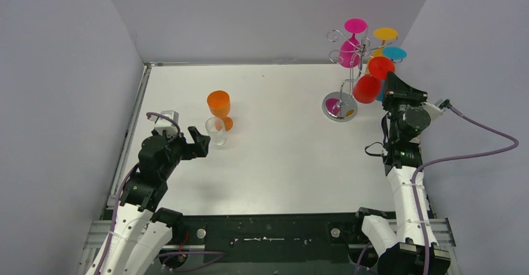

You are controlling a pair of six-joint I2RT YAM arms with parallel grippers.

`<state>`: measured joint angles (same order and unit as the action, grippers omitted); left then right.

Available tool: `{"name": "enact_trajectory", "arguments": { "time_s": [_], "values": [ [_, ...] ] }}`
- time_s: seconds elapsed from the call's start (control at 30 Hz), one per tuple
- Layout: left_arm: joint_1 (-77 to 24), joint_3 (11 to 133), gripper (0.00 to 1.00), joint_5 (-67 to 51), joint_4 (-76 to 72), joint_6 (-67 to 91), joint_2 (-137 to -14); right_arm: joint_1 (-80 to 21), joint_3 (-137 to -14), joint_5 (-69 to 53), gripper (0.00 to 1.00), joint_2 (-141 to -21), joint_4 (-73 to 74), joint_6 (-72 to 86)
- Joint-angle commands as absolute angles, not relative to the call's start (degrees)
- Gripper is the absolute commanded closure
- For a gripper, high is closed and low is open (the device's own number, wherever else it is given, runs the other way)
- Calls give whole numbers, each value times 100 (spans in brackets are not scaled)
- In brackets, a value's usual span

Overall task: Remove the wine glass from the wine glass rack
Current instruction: Pick up the wine glass from the wine rack.

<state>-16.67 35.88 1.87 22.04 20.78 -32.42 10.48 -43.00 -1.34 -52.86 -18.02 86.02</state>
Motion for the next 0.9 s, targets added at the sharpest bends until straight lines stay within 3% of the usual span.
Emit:
{"name": "enact_trajectory", "arguments": {
  "time_s": [0.0, 0.63, 0.87],
  "values": [
    [-1629, 3638, 9, 29, 1919, 2083, -3254, 1028, -4622, -288, 100, -4888, -1295, 8135],
    [-1633, 3589, 9, -537, 1675, 2019, -3321, 1142, -4406, -2044, 100, -4305, -860, 7402],
    [-1635, 3492, 9, -1400, 1352, 2038, -3193, 1134, -4021, -3238, 100, -4033, -896, 6709]
  ]
}}
